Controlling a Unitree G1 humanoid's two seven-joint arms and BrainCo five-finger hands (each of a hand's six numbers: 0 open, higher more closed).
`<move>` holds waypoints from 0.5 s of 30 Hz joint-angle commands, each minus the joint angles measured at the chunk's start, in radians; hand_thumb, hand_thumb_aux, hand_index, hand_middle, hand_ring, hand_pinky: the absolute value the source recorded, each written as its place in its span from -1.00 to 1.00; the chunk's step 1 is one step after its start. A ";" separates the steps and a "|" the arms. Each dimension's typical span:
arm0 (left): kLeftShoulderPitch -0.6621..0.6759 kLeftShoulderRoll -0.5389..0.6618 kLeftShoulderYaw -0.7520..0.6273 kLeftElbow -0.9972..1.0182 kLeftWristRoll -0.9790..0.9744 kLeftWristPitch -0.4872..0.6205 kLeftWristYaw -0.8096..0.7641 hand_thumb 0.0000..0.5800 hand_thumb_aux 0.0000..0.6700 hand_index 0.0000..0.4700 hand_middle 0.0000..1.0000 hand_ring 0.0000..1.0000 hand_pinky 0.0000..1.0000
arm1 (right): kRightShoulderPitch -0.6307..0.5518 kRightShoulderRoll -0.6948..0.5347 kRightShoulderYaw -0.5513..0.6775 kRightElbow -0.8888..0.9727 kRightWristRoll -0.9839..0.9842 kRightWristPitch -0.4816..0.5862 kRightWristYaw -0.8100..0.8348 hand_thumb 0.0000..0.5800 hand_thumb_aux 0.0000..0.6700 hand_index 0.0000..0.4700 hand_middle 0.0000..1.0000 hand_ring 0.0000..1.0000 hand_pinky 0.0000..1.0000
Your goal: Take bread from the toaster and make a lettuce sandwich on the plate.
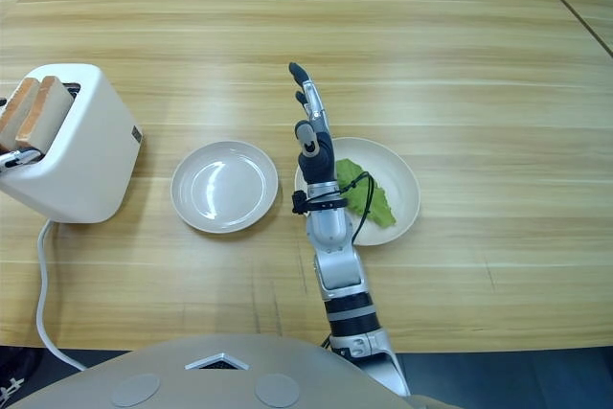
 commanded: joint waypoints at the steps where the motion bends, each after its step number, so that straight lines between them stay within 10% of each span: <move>1: 0.000 -0.021 -0.013 -0.058 0.003 0.037 -0.022 -1.00 -1.00 -1.00 -1.00 -1.00 -1.00 | 0.003 0.012 0.005 0.010 0.008 -0.004 0.003 -1.00 -1.00 -1.00 -1.00 -1.00 -1.00; 15: 0.065 0.045 0.045 -0.026 0.008 0.000 -0.017 -1.00 -1.00 -1.00 -1.00 -1.00 -1.00 | -0.006 0.015 0.008 0.034 0.004 -0.013 -0.008 -1.00 -1.00 -1.00 -1.00 -1.00 -1.00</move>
